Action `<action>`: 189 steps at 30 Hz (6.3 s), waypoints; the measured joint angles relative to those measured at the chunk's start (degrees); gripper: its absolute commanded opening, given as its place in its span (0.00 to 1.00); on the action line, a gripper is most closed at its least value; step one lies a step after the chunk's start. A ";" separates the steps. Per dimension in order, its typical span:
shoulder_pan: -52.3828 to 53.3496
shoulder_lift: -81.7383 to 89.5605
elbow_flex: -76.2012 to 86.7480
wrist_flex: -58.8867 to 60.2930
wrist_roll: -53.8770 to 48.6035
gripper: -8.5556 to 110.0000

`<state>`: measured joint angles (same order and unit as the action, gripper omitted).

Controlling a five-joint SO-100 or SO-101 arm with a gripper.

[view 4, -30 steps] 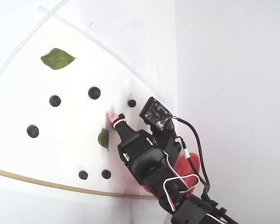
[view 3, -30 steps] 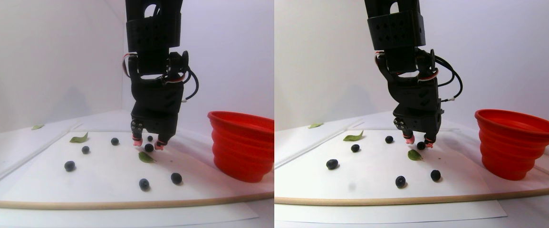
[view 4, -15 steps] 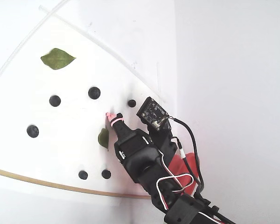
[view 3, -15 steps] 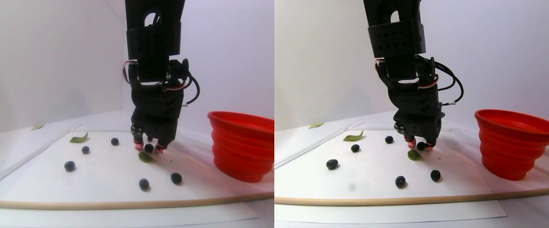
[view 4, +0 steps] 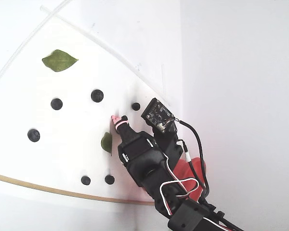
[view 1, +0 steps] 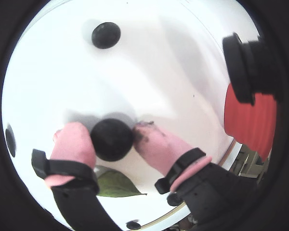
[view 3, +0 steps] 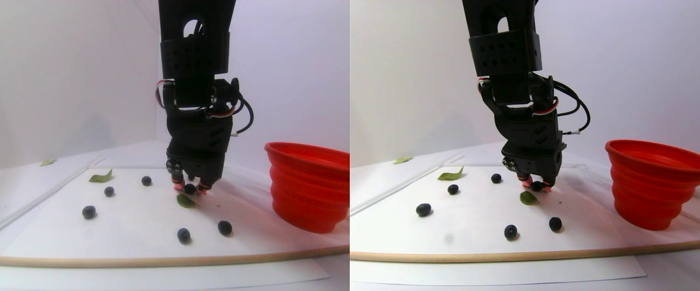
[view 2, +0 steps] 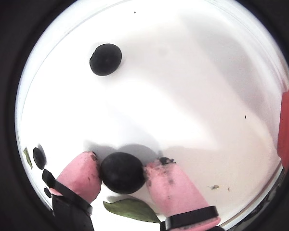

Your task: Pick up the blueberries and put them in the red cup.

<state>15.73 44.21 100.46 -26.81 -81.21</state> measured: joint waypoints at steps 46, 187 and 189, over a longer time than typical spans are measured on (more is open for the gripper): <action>-0.09 10.90 8.79 2.55 -5.63 0.19; 27.77 36.83 6.77 34.01 -19.42 0.24; 27.77 36.83 6.77 34.01 -19.60 0.23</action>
<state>43.51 81.04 107.23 7.21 -100.81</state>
